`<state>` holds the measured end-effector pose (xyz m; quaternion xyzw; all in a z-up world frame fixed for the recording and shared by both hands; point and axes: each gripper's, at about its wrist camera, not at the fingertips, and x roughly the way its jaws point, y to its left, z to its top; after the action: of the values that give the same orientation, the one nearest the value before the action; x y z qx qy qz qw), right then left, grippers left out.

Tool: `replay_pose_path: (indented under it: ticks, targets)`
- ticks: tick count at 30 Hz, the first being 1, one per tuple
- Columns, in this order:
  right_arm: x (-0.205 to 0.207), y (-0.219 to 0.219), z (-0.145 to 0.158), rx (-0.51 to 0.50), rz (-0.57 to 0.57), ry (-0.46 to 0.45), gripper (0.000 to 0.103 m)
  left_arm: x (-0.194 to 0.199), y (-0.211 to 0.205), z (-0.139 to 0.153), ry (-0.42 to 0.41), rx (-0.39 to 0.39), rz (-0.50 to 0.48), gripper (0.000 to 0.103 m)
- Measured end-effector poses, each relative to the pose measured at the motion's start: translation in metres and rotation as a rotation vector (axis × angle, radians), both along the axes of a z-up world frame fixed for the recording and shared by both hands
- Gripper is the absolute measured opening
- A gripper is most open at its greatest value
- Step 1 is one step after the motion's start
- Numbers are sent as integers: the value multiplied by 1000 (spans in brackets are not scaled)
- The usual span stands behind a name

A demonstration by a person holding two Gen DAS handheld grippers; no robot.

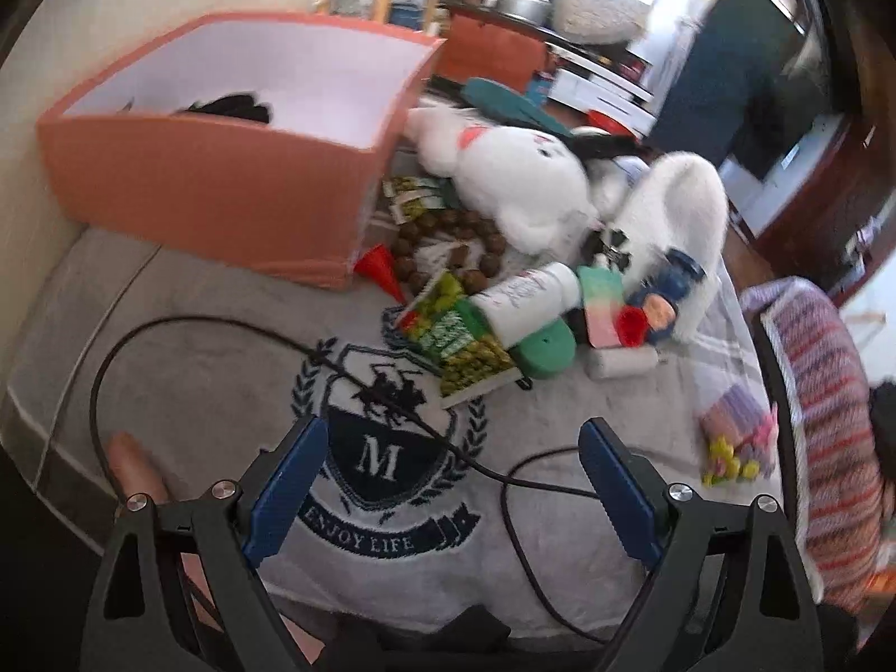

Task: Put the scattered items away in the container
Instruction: 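Grasp the white pill bottle with the right gripper and lift it, then drop the white pill bottle into the pink box with the right gripper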

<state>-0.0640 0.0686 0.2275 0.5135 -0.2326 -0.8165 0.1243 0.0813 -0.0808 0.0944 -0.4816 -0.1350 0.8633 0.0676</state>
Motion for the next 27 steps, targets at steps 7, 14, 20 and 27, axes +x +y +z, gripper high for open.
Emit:
replay_pose_path:
  ticks: [7,14,20,27]
  targets:
    - [11,54,-171,-255,-231,-325,71,-6,-18,-11,-74,80,84,92]
    - [12,56,-197,-346,-288,-314,42,-8,-15,-15,-89,73,93,92]
    - [25,63,-133,-336,-266,-238,42,-6,-17,-16,-89,92,96,92]
    - [-6,-47,55,-429,37,81,47,-7,-20,-17,-97,108,85,92]
